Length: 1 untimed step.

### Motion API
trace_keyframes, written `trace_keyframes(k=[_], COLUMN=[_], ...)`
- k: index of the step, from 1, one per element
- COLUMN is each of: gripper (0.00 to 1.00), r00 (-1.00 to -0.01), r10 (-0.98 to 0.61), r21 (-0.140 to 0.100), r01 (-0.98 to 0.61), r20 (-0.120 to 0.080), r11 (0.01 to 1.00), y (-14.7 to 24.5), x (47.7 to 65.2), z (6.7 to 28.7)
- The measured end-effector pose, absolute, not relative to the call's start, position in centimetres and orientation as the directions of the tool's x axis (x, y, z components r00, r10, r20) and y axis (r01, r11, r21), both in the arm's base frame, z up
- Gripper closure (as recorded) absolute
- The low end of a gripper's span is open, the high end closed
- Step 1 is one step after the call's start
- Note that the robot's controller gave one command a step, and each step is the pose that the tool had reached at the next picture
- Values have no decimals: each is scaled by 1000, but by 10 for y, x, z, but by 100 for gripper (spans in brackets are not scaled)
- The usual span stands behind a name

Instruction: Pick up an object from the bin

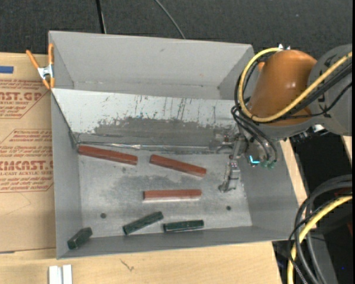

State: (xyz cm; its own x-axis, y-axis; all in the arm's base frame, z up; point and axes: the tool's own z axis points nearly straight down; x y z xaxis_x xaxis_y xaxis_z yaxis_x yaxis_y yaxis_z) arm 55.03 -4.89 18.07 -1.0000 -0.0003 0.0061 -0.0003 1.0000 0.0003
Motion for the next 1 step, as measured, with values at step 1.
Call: trace_keyframes(k=[1], gripper=[0], r00=[-1000], r10=[-1], r21=[0], r01=[-1], r20=[-1], r11=[1000], y=[-49], x=[552], z=[185])
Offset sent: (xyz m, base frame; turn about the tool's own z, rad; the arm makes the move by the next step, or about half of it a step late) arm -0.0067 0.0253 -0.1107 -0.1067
